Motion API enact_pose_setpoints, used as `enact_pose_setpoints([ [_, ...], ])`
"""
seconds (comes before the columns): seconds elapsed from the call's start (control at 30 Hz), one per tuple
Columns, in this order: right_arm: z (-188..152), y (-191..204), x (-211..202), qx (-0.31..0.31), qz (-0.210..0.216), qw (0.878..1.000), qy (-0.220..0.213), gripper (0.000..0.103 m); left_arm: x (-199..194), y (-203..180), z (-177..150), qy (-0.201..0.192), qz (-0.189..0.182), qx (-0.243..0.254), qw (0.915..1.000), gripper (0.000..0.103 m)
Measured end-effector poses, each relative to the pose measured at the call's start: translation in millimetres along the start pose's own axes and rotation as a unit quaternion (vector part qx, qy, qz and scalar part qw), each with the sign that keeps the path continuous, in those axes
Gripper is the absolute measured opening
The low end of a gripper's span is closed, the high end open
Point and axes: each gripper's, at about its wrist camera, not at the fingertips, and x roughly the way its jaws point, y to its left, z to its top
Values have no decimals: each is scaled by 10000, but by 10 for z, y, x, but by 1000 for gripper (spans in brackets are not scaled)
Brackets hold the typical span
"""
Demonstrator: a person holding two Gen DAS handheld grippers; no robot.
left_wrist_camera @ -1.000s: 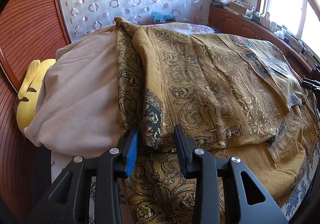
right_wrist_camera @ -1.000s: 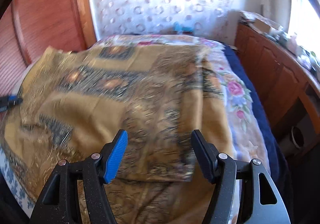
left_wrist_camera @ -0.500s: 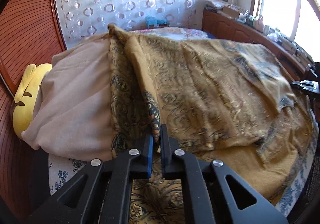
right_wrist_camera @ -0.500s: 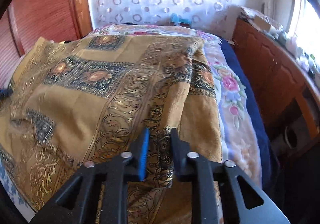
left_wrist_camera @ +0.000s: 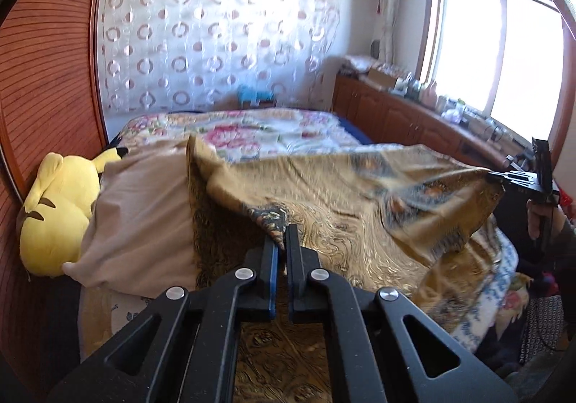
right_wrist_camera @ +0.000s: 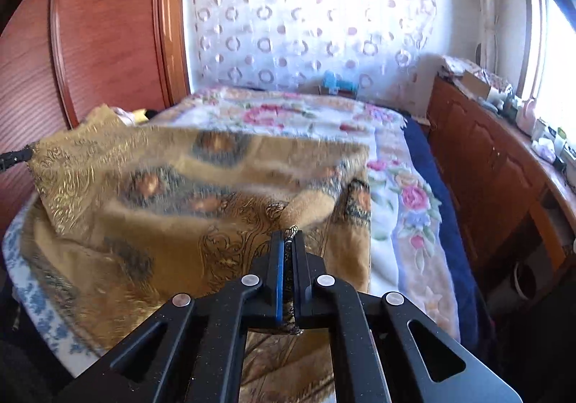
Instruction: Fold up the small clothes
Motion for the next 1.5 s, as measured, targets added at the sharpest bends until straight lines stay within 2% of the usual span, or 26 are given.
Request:
enact_pose_setpoints([
  [0.17,-62,59,-439,-7,114,9997,-236,3,-337,-11,-93,-172,-125,-109,9997,4],
  [0.27,-235,76,-657,3,161,9996,-223,3,-395,31,-290,-23,106,-155,9998,4],
  [0.33,-396,42,-693,116,177,9998,-62,3,-327,56,-445,192,325,-102,9992,4],
  [0.53,-964,-19,-382,398,173,9964,734,3,-15,171,-820,788,356,-364,9956,4],
  [0.7,-1056,14,-380,418,-133,9965,716,32,23,98,-845,873,425,-282,9949,6],
  [0.8,-981,88,-433,436,-375,9967,581,43,-10,88,-827,794,358,-310,9957,33],
  [0.87,-918,132,-471,416,-532,9968,431,47,-48,107,-821,737,349,-349,9961,61],
  [0.93,-897,268,-494,403,-532,9974,273,51,-77,125,-832,691,364,-353,9963,80],
  [1.0,-868,363,-525,381,-432,9982,179,56,-62,148,-821,688,423,-384,9960,81],
  [1.1,-869,518,-497,287,-204,9993,131,59,-9,191,-816,709,509,-464,9951,81],
  [1.27,-922,817,-216,141,93,9996,233,60,58,232,-852,768,700,-552,9931,81],
  [1.5,-1036,1118,201,1,311,9982,509,60,86,243,-880,827,709,-535,9926,81],
])
